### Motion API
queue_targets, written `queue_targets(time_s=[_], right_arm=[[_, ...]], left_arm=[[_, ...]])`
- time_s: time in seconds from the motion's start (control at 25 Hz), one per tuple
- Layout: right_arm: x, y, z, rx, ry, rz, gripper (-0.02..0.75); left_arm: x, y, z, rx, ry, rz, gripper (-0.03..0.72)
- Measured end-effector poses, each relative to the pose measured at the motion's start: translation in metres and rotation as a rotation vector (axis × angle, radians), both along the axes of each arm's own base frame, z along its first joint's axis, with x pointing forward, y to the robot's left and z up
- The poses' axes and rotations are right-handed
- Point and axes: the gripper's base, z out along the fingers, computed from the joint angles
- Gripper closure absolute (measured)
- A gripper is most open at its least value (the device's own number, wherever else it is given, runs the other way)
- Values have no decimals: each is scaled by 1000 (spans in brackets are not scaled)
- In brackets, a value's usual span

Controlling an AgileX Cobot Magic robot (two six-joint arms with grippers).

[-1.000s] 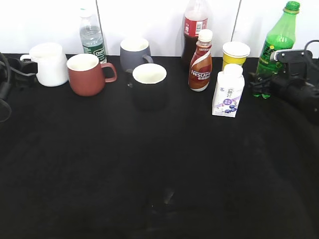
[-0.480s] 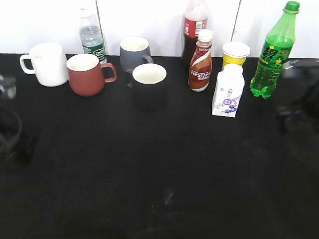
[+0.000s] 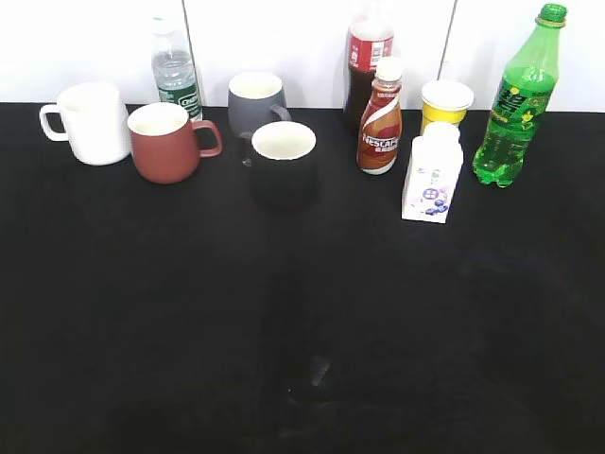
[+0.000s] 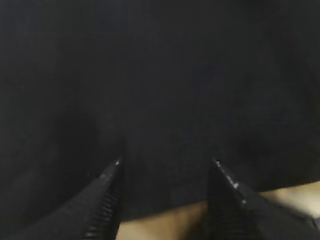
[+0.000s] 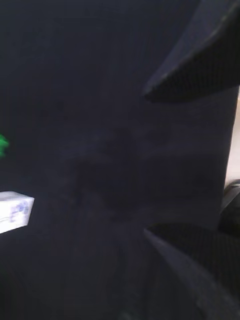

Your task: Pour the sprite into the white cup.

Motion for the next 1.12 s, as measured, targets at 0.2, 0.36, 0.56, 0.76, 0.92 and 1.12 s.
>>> queue_targets(time_s=[0.2, 0.36, 0.56, 0.76, 0.92, 1.12], right_arm=[[-69, -18, -77, 14, -61, 2, 183], [-76, -18, -95, 36, -125, 31, 184], [-75, -17, -95, 32, -134, 41, 192], [-77, -18, -95, 37, -145, 30, 193], [-93, -22, -93, 36, -250, -179, 193], [-102, -22, -94, 46, -310, -208, 193]], left_arm=[[-37, 9, -40, -60, -193, -15, 180], [-31, 6, -44, -88, -232, -28, 194], [-30, 6, -44, -86, -233, -27, 197], [-31, 6, -44, -86, -237, 6, 199], [-43, 7, -45, -73, -319, 206, 200], [-44, 6, -45, -67, -325, 253, 257]])
